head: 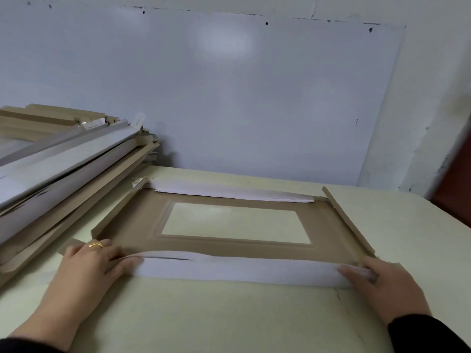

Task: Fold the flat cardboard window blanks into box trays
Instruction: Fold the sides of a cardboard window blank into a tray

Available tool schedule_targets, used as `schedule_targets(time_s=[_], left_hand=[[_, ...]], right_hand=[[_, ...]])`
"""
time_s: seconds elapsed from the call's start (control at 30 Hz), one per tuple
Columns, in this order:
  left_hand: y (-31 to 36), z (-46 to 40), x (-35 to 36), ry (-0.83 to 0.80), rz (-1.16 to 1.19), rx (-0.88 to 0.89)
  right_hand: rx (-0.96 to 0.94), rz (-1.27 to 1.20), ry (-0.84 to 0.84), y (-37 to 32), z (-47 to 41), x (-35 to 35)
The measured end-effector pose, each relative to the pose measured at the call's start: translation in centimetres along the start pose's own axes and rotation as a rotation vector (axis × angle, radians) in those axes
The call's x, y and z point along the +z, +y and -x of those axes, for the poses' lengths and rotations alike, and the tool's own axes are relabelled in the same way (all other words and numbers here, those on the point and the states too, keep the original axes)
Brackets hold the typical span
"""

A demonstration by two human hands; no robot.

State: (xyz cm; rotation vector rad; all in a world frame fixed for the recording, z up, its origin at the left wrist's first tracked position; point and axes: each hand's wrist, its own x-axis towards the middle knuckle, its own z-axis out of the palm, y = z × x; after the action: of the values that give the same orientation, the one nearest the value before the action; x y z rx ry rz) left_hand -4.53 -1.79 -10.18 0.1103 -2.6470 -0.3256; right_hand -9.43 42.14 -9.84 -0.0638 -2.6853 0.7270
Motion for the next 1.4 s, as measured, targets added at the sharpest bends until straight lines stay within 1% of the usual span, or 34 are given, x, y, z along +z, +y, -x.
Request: schedule_targets(time_s=[0.1, 0.17, 0.2, 0.3, 0.33, 0.4, 0.43, 0.5, 0.53, 0.6, 0.67, 0.73, 0.77, 0.8, 0.87, 0.93, 1.1, 1.2, 1.3, 1.4], left_hand=[[0.9, -0.3, 0.1, 0.030, -0.036, -0.060], [1.4, -0.3, 0.3, 0.010, -0.048, -0.090], [1.5, -0.4, 0.5, -0.010, -0.056, -0.096], [1.5, -0.6, 0.8, -0.070, -0.096, -0.107], [1.3, -0.7, 0.9, -0.087, -0.104, -0.117], [1.4, -0.8, 0.7, -0.091, -0.079, -0.147], [1.7, -0.8, 0.6, -0.061, -0.078, -0.123], [3.0, -0.6, 0.5, -0.056, -0.061, 0.003], [3.8, -0.5, 0.6, -0.097, -0.008, 0.105], [5.6, -0.5, 1.4, -0.181, 0.126, 0.261], [7.8, -0.3, 2.5, -0.228, 0.206, 0.362], [9.6, -0.2, 3.7, -0.279, 0.244, 0.411], [9.9, -0.2, 4.4, -0.329, 0.253, 0.403], [10.1, -0.2, 4.8, -0.388, 0.221, 0.395], [9.7, -0.3, 4.9, -0.417, 0.186, 0.384], [8.3, -0.5, 4.6, -0.424, 0.199, 0.353], [3.7, -1.0, 3.1, -0.416, 0.231, 0.252], [1.1, -1.1, 1.9, -0.341, 0.275, 0.221], [-0.6, -1.2, 1.4, -0.296, 0.400, 0.175], [-1.9, -1.1, 1.3, -0.271, 0.406, 0.129]], right_hand=[[0.035, 0.085, 0.014, 0.0, -0.3, 0.3], [0.033, 0.140, 0.040, -0.3, -0.5, 0.4], [0.027, 0.200, 0.046, -0.3, -0.7, 0.6], [-0.008, 0.536, -0.001, -0.5, -1.1, 1.0], [-0.027, 0.590, -0.003, -0.5, -1.2, 1.1], [-0.096, 0.537, 0.050, -0.2, -1.3, 1.2], [-0.120, 0.488, 0.080, -0.1, -1.1, 1.2], [-0.241, 0.501, 0.158, -0.7, -0.9, 1.1], [-0.321, 0.510, 0.164, -1.4, -0.8, 1.3], [-0.478, 0.446, 0.122, -3.6, -0.3, 2.3], [-0.663, 0.316, 0.010, -6.0, 0.4, 4.0], [-0.725, 0.222, -0.200, -8.6, 1.3, 5.1], [-0.723, 0.199, -0.294, -9.5, 1.5, 5.7], [-0.735, 0.160, -0.349, -9.6, 1.4, 6.7], [-0.681, 0.135, -0.458, -9.2, 1.2, 7.6], [-0.651, 0.136, -0.432, -7.9, 0.7, 7.4], [-0.529, 0.182, -0.443, -2.3, -0.9, 4.4], [-0.475, 0.173, -0.420, 0.5, -1.5, 2.7], [-0.397, 0.092, -0.398, 1.8, -1.5, 1.5], [-0.336, 0.065, -0.388, 2.3, -1.6, 0.9]])
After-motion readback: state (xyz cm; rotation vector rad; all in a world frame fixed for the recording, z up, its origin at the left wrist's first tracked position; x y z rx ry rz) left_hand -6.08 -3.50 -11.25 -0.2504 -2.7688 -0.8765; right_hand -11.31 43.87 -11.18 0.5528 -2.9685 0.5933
